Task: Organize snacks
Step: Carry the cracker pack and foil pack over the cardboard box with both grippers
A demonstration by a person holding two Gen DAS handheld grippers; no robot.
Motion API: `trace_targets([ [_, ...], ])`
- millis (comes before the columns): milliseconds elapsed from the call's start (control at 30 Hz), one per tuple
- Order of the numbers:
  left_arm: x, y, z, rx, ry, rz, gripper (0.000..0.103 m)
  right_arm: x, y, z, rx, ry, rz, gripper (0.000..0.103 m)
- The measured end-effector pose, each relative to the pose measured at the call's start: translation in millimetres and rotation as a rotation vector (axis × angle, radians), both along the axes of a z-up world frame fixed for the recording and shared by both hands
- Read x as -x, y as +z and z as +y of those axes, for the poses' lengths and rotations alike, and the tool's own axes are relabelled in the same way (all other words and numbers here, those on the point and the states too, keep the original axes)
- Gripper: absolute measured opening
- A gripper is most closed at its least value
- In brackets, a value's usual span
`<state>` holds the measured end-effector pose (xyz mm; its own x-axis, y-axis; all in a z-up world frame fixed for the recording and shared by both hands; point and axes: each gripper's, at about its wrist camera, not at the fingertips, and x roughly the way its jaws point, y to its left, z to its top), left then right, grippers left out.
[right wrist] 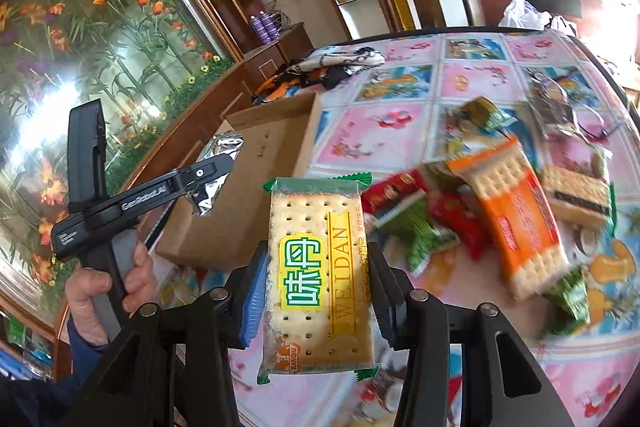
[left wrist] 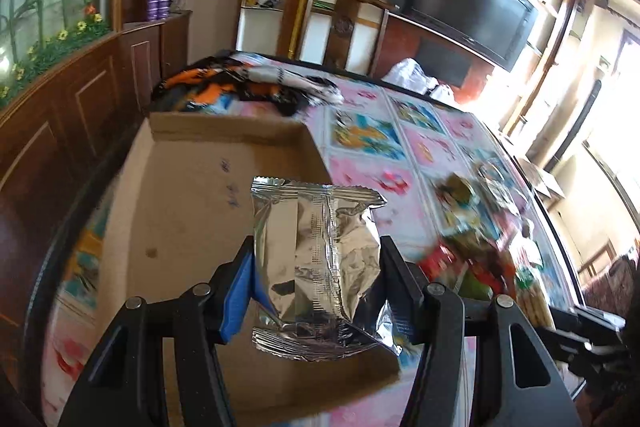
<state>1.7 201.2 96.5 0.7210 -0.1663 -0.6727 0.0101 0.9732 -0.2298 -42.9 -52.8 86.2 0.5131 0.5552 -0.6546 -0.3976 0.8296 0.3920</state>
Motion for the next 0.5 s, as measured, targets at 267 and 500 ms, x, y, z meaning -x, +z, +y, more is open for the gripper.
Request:
trace_targets([
  [267, -37.9, 13.9, 35.0, 0.033, 0.089, 0.001, 0.058, -25.3, 16.9, 29.8, -0.012, 0.018, 0.008, 0.050],
  [500, -75.2, 10.2, 44.3, -0.004, 0.134, 0.033, 0.058, -50.2, 29.6, 52.9, -0.019, 0.023, 0.013, 0.050],
])
